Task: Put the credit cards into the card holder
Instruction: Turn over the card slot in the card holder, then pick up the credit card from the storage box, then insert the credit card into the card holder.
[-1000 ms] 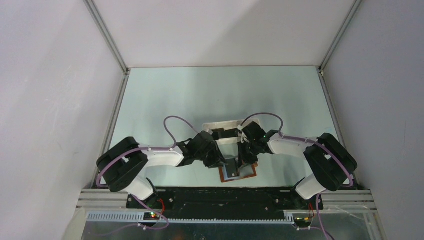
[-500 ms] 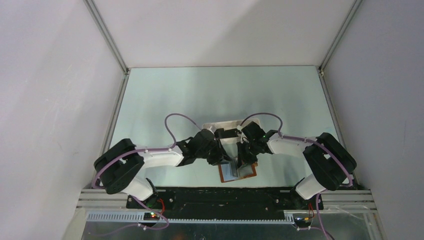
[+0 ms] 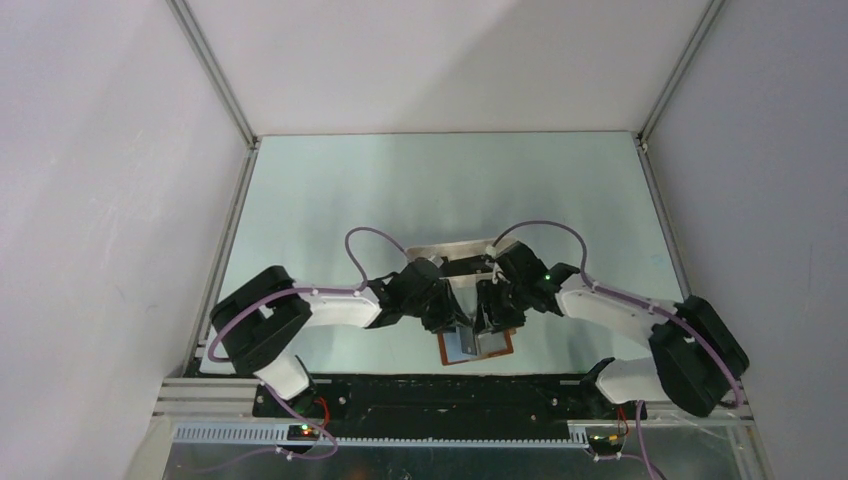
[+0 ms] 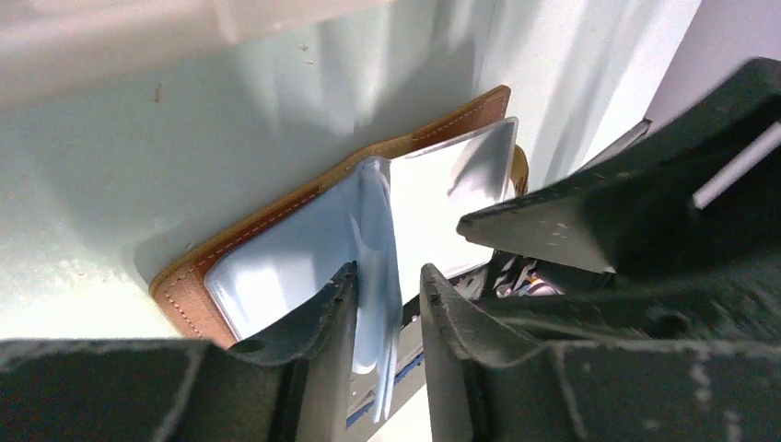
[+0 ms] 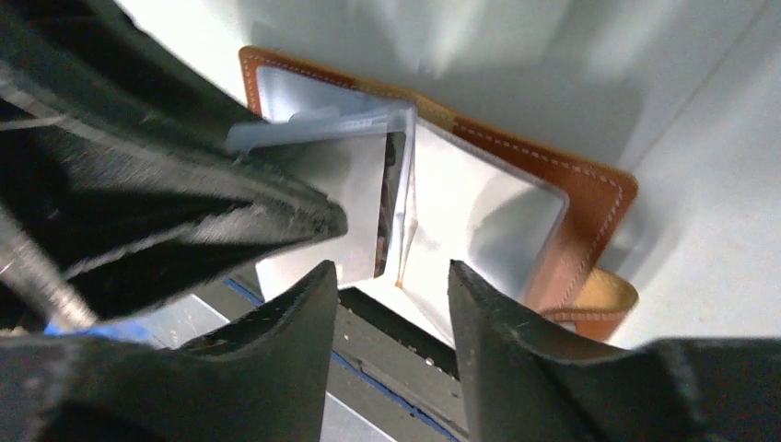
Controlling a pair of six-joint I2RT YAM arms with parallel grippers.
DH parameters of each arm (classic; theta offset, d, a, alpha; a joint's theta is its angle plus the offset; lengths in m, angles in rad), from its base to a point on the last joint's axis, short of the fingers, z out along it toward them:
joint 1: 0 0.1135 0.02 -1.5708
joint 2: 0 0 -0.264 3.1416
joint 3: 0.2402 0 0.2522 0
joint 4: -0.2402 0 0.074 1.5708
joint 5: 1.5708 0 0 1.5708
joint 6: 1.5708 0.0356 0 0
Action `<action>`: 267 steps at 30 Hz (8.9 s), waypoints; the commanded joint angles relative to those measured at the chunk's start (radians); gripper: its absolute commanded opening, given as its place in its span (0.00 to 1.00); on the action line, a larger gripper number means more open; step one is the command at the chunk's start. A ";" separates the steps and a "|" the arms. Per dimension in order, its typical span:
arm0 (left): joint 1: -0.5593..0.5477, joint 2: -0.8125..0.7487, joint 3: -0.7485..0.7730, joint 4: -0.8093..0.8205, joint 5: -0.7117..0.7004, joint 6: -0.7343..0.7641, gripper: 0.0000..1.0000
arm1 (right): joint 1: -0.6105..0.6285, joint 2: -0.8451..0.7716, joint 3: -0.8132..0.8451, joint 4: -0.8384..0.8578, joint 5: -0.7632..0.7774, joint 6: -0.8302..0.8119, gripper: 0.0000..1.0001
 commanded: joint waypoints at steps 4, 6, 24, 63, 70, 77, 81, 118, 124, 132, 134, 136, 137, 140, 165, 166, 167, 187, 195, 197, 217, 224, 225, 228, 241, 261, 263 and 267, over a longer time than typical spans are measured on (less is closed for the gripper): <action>-0.007 0.057 0.104 0.035 0.044 -0.008 0.37 | -0.061 -0.165 -0.002 -0.145 0.080 -0.015 0.59; -0.009 0.083 0.132 0.042 0.059 -0.008 0.40 | -0.094 -0.197 -0.002 -0.166 0.079 -0.028 0.60; -0.095 0.237 0.288 0.046 0.135 -0.071 0.57 | -0.337 -0.316 -0.001 -0.218 -0.055 -0.083 0.59; 0.183 -0.326 0.227 -0.451 -0.345 0.366 0.74 | -0.370 -0.009 0.327 -0.080 -0.192 -0.096 0.46; 0.262 -0.135 0.394 -0.600 -0.290 0.462 0.59 | -0.359 0.221 0.423 -0.030 -0.226 -0.102 0.48; 0.275 0.002 0.476 -0.626 -0.282 0.495 0.46 | -0.259 0.369 0.495 0.025 -0.220 -0.063 0.50; 0.279 0.061 0.507 -0.623 -0.217 0.489 0.49 | -0.213 0.426 0.542 0.016 -0.180 -0.045 0.54; 0.302 0.211 0.492 -0.386 0.025 0.407 0.24 | -0.191 0.569 0.551 -0.085 0.012 -0.100 0.00; 0.302 0.200 0.481 -0.345 0.086 0.408 0.12 | -0.204 0.546 0.551 -0.070 -0.036 -0.095 0.00; 0.302 0.170 0.471 -0.310 0.135 0.412 0.00 | -0.223 0.490 0.551 -0.067 -0.068 -0.096 0.01; 0.302 0.162 0.466 -0.308 0.138 0.412 0.00 | -0.226 0.476 0.551 -0.067 -0.076 -0.095 0.01; 0.303 0.148 0.457 -0.305 0.125 0.409 0.00 | -0.232 0.463 0.551 -0.072 -0.079 -0.096 0.01; 0.303 0.134 0.453 -0.304 0.120 0.409 0.00 | -0.234 0.453 0.551 -0.073 -0.079 -0.096 0.02; 0.304 0.105 0.435 -0.303 0.083 0.407 0.00 | -0.241 0.427 0.551 -0.083 -0.080 -0.099 0.03; 0.364 -0.236 0.253 -0.257 -0.028 0.345 0.00 | -0.345 0.115 0.414 -0.032 -0.223 -0.048 0.62; 0.368 -0.269 0.237 -0.248 -0.025 0.336 0.00 | -0.347 0.105 0.404 -0.019 -0.242 -0.031 0.64; 0.371 -0.303 0.227 -0.241 -0.024 0.331 0.00 | -0.349 0.083 0.398 -0.009 -0.254 -0.022 0.65; 0.376 -0.593 0.048 0.077 0.157 0.120 0.00 | -0.380 -0.028 0.088 0.898 -0.684 0.596 0.80; 0.375 -0.602 0.008 0.144 0.182 0.093 0.00 | -0.327 0.081 0.087 1.316 -0.699 0.869 0.60; 0.376 -0.606 0.002 0.147 0.179 0.091 0.00 | -0.316 0.120 0.088 1.440 -0.705 0.957 0.40; 0.377 -0.509 0.102 -0.125 0.462 0.500 0.84 | -0.345 -0.047 0.347 -0.122 -0.781 -0.144 0.00; 0.330 -0.423 0.182 -0.127 0.713 0.542 0.82 | -0.292 -0.086 0.348 -0.356 -0.805 -0.325 0.00; 0.318 -0.400 0.195 -0.128 0.738 0.542 0.81 | -0.283 -0.090 0.348 -0.360 -0.808 -0.329 0.00; 0.247 -0.334 0.222 -0.130 0.790 0.535 0.79 | -0.269 -0.107 0.348 -0.339 -0.841 -0.313 0.00; 0.112 -0.192 0.273 -0.106 0.749 0.517 0.25 | -0.260 -0.112 0.348 -0.293 -0.882 -0.288 0.00; 0.092 -0.559 -0.013 0.061 -0.033 0.183 0.00 | -0.409 -0.449 0.150 0.098 -0.539 0.177 0.84; 0.080 -0.582 -0.057 0.179 -0.035 0.127 0.00 | -0.408 -0.464 0.053 0.295 -0.612 0.327 0.83; 0.053 -0.563 -0.087 0.341 0.024 0.073 0.00 | -0.378 -0.450 -0.025 0.531 -0.666 0.461 0.80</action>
